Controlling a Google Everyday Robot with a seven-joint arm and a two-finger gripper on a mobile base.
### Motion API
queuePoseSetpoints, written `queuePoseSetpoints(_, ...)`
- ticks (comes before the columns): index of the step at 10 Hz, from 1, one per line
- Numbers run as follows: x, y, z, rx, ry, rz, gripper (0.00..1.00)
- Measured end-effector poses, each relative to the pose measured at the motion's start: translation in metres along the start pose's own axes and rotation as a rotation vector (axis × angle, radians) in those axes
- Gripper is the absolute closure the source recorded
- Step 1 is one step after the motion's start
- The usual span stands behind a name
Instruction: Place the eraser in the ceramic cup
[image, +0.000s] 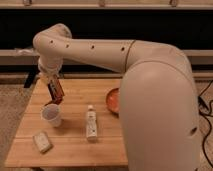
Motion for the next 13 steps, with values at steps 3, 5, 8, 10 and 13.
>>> queuePoseSetpoints(3, 0.015, 0.028, 0.047, -0.037, -0.041, -0.029, 1.0)
queuePoseSetpoints(5, 0.016, 0.048, 0.064, -0.061, -0.066, -0.053, 1.0)
queuePoseSetpoints(8, 0.008, 0.055, 0.063, -0.064, -0.103, -0.083, 1.0)
queuePoseSetpoints(10, 0.004, 0.055, 0.063, -0.061, -0.118, -0.095, 1.0)
queuePoseSetpoints(13, 0.005, 0.058, 0.074, -0.071, -0.117, -0.103, 0.86)
